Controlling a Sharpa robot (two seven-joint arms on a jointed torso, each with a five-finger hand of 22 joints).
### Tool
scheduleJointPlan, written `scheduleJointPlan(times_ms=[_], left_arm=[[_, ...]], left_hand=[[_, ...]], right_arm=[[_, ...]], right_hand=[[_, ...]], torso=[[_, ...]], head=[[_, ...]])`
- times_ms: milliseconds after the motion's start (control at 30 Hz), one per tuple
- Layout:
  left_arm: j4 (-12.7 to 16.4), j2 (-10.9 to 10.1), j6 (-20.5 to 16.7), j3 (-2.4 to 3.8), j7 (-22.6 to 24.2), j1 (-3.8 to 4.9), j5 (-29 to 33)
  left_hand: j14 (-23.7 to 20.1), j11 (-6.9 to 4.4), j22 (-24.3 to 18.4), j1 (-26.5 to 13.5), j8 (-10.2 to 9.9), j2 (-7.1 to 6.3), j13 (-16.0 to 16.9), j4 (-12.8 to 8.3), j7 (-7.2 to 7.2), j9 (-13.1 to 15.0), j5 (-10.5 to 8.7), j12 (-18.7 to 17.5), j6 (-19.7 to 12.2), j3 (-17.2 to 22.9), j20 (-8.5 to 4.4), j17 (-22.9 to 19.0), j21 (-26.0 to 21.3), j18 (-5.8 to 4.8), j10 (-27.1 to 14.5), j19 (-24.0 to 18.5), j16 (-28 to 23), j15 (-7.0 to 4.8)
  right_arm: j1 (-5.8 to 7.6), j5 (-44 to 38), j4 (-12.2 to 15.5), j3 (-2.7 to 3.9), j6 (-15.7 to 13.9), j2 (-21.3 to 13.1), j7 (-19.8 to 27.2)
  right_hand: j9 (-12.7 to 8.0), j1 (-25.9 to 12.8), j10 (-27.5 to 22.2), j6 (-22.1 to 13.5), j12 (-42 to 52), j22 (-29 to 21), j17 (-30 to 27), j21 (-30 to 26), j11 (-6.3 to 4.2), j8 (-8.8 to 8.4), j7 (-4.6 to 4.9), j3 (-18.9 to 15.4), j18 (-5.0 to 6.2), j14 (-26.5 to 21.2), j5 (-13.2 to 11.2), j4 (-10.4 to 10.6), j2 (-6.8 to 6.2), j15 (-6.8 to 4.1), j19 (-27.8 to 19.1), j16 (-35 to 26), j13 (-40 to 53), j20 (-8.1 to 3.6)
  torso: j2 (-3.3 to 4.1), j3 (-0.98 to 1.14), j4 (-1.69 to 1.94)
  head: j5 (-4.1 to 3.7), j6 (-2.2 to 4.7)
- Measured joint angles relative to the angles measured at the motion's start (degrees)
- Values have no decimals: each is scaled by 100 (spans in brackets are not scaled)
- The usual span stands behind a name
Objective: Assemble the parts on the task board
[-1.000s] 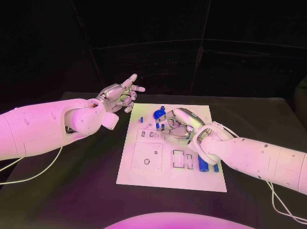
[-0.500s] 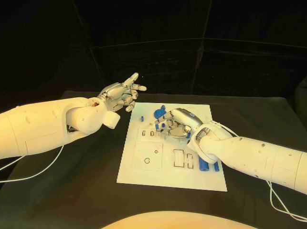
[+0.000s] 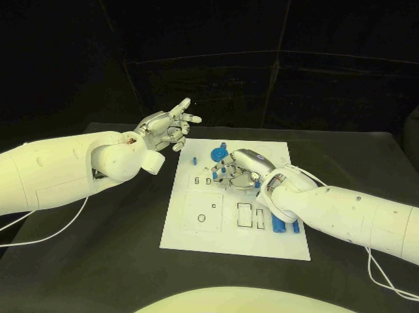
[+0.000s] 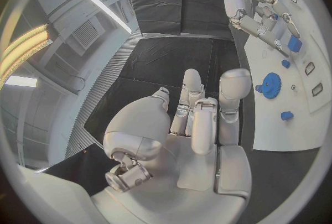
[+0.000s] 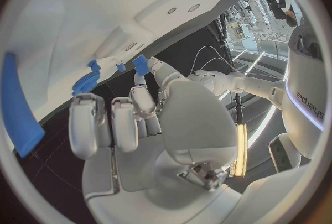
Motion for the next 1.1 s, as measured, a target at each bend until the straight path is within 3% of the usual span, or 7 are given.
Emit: scheduleJointPlan(times_ms=[1100], left_arm=[[29, 13, 20, 0, -42, 0, -76]], left_hand=[[0, 1, -8, 44, 0, 2, -9, -43, 0, 4, 22, -20, -40, -3, 0, 0, 0, 0, 1, 0, 0, 0]], right_arm=[[0, -446, -44, 2, 356, 131, -711]], right_hand=[[-2, 25, -62, 1, -94, 0, -1, -63, 19, 0, 20, 0, 1, 0, -4, 0, 25, 0, -77, -72, -76, 3]], torso=[[2, 1, 1]], head=[[32, -67]])
